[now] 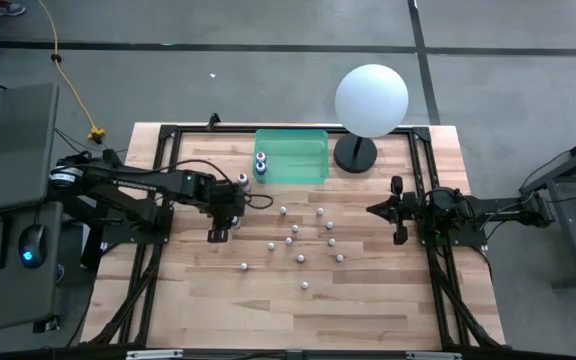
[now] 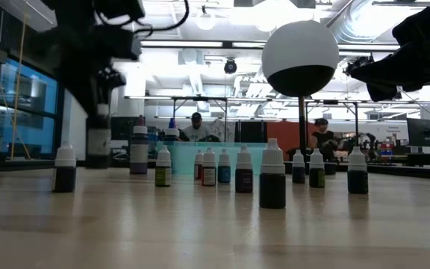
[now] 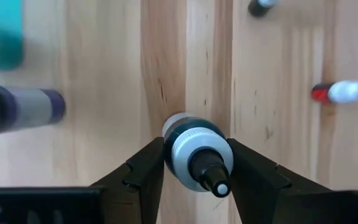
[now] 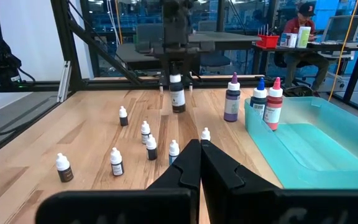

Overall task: Pick & Place food coloring
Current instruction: Put the large black food coloring bottle into the green bin

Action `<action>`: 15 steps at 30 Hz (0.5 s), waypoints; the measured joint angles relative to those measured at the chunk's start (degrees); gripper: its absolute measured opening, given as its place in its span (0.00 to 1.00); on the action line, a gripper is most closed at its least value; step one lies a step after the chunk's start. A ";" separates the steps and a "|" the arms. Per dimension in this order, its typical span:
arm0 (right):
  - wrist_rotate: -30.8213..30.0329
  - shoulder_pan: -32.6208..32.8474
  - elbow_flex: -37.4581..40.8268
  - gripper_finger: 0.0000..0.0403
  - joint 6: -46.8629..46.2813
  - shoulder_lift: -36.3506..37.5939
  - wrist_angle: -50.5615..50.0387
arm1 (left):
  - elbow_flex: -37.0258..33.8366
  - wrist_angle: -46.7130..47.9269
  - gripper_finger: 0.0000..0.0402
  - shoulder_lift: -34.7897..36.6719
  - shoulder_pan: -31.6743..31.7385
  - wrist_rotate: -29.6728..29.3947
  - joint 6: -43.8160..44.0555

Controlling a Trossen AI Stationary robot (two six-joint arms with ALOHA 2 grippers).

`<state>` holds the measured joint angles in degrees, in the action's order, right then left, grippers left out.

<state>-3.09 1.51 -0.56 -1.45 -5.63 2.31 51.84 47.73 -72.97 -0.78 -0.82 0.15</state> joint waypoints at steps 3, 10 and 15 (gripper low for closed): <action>0.00 -0.01 -0.01 0.00 0.00 0.00 0.01 | 3.55 3.01 0.38 0.31 0.01 -0.01 0.10; 0.01 -0.01 0.00 0.00 0.00 0.00 0.02 | 14.29 12.37 0.38 0.37 0.02 -1.40 0.19; 0.02 0.01 -0.01 0.00 0.00 0.00 0.04 | 22.65 16.94 0.38 0.37 0.02 -6.94 0.55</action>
<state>-3.07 1.51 -0.57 -1.45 -5.63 2.35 74.49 64.67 -72.60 -0.75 -7.76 0.69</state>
